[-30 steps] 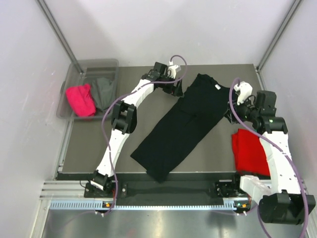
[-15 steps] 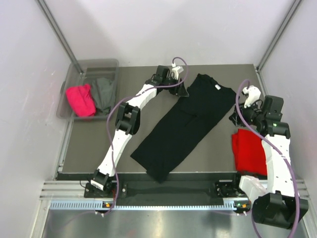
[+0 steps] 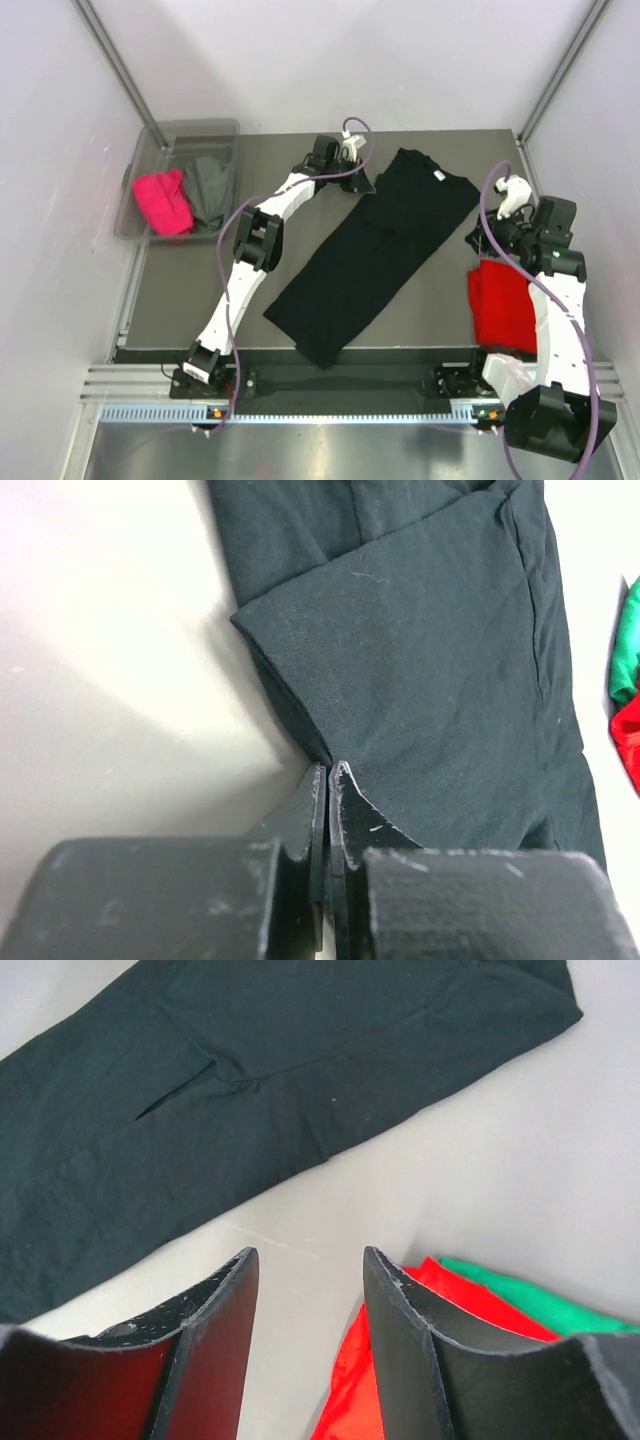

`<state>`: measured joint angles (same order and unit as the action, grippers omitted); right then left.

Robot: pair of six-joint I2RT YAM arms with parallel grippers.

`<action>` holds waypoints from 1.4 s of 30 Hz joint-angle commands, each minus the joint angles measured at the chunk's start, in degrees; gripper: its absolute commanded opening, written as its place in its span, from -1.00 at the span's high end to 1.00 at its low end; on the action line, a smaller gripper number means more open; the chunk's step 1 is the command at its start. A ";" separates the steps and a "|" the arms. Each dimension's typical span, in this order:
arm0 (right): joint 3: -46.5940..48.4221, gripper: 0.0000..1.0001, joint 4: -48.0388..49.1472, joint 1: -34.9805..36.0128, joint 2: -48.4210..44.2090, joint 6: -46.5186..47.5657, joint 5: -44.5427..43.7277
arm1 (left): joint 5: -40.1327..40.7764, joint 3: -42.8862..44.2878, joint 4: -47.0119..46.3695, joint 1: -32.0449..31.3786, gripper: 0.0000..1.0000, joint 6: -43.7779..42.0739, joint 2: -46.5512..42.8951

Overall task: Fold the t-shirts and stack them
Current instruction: Fold the tshirt

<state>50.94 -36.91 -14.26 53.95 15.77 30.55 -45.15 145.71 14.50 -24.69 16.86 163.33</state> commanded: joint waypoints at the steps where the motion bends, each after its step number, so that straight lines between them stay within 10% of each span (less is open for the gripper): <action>1: -0.93 0.06 3.07 -1.12 -1.57 -0.57 2.06 | 4.18 -2.26 -1.23 2.89 1.00 0.28 -1.95; 42: -0.40 0.05 3.86 -1.47 3.53 -0.39 4.78 | 12.19 -32.32 -1.23 16.34 1.00 -9.66 -24.54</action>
<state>49.39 -35.14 -14.92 57.60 15.20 33.26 -35.92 115.18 13.32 -10.15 9.15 143.24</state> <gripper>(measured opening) 0.474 0.015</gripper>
